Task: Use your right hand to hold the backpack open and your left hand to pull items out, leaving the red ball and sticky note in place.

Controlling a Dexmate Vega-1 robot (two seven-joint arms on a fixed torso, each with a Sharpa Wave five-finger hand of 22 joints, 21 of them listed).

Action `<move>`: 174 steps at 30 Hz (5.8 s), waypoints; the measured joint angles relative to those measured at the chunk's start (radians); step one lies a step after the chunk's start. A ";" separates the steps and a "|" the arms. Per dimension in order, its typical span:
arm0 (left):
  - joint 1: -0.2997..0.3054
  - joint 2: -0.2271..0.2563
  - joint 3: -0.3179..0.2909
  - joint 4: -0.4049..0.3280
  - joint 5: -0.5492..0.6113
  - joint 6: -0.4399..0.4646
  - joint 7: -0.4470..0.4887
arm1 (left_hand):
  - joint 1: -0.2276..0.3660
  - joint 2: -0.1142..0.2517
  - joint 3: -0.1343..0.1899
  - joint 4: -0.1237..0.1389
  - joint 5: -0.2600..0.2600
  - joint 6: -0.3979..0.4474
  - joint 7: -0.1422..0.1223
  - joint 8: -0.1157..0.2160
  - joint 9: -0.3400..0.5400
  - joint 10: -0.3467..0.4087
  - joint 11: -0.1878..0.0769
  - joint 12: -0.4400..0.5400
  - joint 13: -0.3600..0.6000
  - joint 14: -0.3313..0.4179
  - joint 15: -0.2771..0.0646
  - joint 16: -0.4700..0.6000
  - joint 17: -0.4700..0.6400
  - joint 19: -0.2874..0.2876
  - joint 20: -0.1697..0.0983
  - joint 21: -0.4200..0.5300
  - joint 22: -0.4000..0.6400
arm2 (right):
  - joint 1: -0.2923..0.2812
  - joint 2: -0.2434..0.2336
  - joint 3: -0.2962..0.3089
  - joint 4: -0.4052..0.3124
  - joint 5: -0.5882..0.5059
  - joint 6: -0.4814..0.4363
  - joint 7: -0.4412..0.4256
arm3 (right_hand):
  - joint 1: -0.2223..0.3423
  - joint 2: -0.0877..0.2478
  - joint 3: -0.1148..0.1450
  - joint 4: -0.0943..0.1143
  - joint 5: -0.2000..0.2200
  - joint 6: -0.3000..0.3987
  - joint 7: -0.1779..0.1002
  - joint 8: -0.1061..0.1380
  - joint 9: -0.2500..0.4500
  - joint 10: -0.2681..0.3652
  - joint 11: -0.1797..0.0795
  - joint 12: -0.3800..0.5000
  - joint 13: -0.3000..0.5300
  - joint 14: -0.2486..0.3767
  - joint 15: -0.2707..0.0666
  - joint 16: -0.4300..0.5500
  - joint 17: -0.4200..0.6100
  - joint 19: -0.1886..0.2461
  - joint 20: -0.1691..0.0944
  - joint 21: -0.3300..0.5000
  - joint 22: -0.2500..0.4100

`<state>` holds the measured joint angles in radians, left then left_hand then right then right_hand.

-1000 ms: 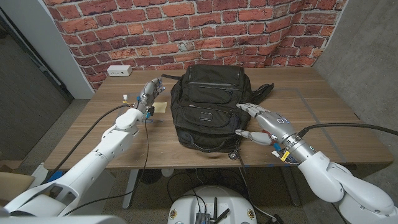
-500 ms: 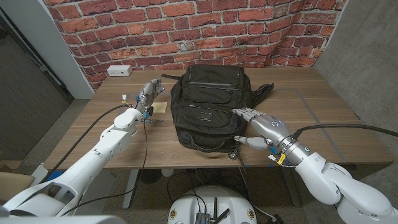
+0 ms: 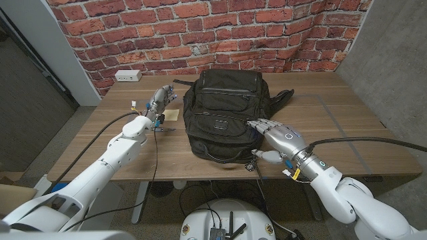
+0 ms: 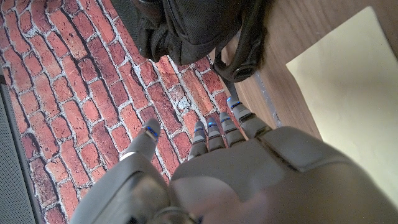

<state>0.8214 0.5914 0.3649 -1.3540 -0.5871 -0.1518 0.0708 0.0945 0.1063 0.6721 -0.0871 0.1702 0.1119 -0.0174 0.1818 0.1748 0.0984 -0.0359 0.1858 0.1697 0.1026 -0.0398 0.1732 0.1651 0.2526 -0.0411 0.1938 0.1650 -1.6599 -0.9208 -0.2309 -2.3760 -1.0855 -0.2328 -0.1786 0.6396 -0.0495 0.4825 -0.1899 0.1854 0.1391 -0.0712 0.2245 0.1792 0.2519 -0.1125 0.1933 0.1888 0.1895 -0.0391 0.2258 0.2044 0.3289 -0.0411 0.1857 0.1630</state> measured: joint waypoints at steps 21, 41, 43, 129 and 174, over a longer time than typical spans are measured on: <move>0.005 -0.006 0.002 -0.003 -0.003 0.005 0.006 | 0.000 0.000 0.010 -0.001 0.000 0.000 0.000 0.000 0.000 0.005 0.005 0.000 0.000 0.007 0.004 0.000 0.000 0.000 0.000 0.000 0.000 | 0.091 0.008 -0.138 0.043 -0.131 -0.102 -0.037 | 0.092 -0.016 0.000 0.008 -0.005 0.105 -0.012 0.038 0.005 0.098 -0.005 0.015 0.005 0.081 -0.004 0.030 0.003 0.050 -0.004 0.007 0.000; 0.005 -0.015 0.003 0.014 -0.009 -0.005 0.003 | 0.000 0.000 0.010 -0.001 0.000 0.002 -0.002 0.000 0.000 0.005 0.005 0.000 0.000 0.007 0.004 0.000 0.000 0.005 0.006 0.000 0.000 | 0.182 0.011 -0.216 0.081 -0.133 -0.113 -0.067 | 0.103 -0.016 -0.009 0.017 -0.005 0.151 -0.024 0.046 0.005 0.136 -0.013 0.021 0.008 0.118 -0.001 0.047 0.012 0.086 0.000 0.012 0.003; 0.005 -0.015 0.003 0.014 -0.009 -0.006 0.002 | 0.000 0.000 0.010 -0.001 0.000 0.002 -0.002 0.000 0.000 0.005 0.005 0.000 0.000 0.006 0.004 0.000 0.000 0.005 0.006 0.000 0.000 | 0.189 0.013 -0.223 0.086 -0.133 -0.113 -0.067 | 0.106 -0.013 -0.013 0.020 -0.005 0.168 -0.024 0.050 0.005 0.154 -0.014 0.025 0.009 0.133 -0.003 0.056 0.016 0.100 -0.004 0.012 0.003; 0.105 -0.020 -0.030 -0.094 -0.033 -0.019 0.085 | -0.010 -0.006 0.027 -0.003 0.000 0.014 -0.001 0.000 -0.001 0.015 0.005 0.000 0.000 0.017 0.004 0.000 0.000 0.014 0.004 0.000 0.005 | 0.287 0.020 -0.193 0.053 0.126 -0.116 -0.084 | 0.164 0.202 -0.012 0.015 -0.004 0.804 -0.063 0.158 -0.006 0.810 -0.081 0.106 0.014 0.592 -0.050 0.188 0.095 0.364 -0.025 0.079 0.026; 0.206 0.041 -0.063 -0.193 -0.029 -0.045 0.078 | -0.010 -0.006 0.039 -0.014 0.000 0.020 0.005 0.000 -0.001 0.020 0.010 0.000 0.000 0.026 0.009 0.000 -0.002 0.018 0.001 0.000 0.002 | 0.357 0.073 -0.113 -0.016 0.423 -0.189 0.004 | 0.210 0.198 -0.006 0.014 0.000 0.832 -0.036 0.150 -0.006 0.852 -0.059 0.101 0.024 0.617 -0.055 0.185 0.109 0.373 -0.027 0.092 0.030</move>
<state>1.0270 0.6326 0.3015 -1.5475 -0.6163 -0.1968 0.1485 0.0845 0.1002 0.7108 -0.1009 0.1702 0.1320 -0.0123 0.1818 0.1743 0.1183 -0.0263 0.1858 0.1697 0.1289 -0.0303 0.1732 0.1627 0.2708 -0.0404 0.1938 0.1674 -1.3029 -0.8475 -0.3436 -2.3918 -0.6622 -0.4217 -0.1744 0.8494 0.1487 0.4762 -0.1762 0.1856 0.9714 -0.1068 0.3745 0.1728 1.1039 -0.1713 0.2945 0.2126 0.8070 -0.0936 0.4103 0.3137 0.7021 -0.0679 0.2781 0.1934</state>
